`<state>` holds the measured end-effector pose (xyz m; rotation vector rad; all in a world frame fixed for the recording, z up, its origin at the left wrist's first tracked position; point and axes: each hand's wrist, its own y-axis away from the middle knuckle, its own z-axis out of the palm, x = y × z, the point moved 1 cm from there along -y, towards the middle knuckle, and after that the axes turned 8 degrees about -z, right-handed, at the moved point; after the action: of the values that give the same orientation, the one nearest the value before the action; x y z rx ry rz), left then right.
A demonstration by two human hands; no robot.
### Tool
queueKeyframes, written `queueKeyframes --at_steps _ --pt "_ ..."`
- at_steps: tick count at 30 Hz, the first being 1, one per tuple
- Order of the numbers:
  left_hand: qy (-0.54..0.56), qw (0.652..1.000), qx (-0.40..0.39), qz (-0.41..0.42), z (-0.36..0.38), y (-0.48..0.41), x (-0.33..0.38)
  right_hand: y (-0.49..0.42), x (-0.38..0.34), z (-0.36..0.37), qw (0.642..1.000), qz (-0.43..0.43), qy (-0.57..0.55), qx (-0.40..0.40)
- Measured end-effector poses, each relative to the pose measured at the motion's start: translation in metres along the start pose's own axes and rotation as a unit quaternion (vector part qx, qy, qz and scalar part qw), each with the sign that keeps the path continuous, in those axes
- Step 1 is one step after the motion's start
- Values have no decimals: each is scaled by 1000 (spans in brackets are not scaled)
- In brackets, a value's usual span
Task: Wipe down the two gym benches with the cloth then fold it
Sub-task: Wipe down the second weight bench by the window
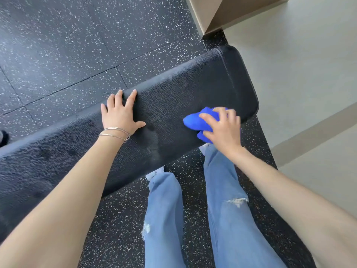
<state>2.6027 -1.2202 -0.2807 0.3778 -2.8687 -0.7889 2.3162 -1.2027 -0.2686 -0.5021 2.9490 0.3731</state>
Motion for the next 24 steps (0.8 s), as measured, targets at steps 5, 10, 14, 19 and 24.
queueKeyframes --at_steps 5,10,14,19,24 --pt "0 999 6 37 3 1 -8 -48 9 -3 888 424 -159 76" --pt "-20 997 -14 77 0 2 -33 -50 -81 11 910 389 -131 59" --pt "-14 998 -15 61 1 10 -55 -22 -164 29 976 197 -88 -2" --pt "-13 999 -14 48 2 20 -69 -25 -138 16 996 -56 -16 -71" --pt "-26 998 -47 20 9 23 -61 -73 -58 -6 996 82 7 -26"
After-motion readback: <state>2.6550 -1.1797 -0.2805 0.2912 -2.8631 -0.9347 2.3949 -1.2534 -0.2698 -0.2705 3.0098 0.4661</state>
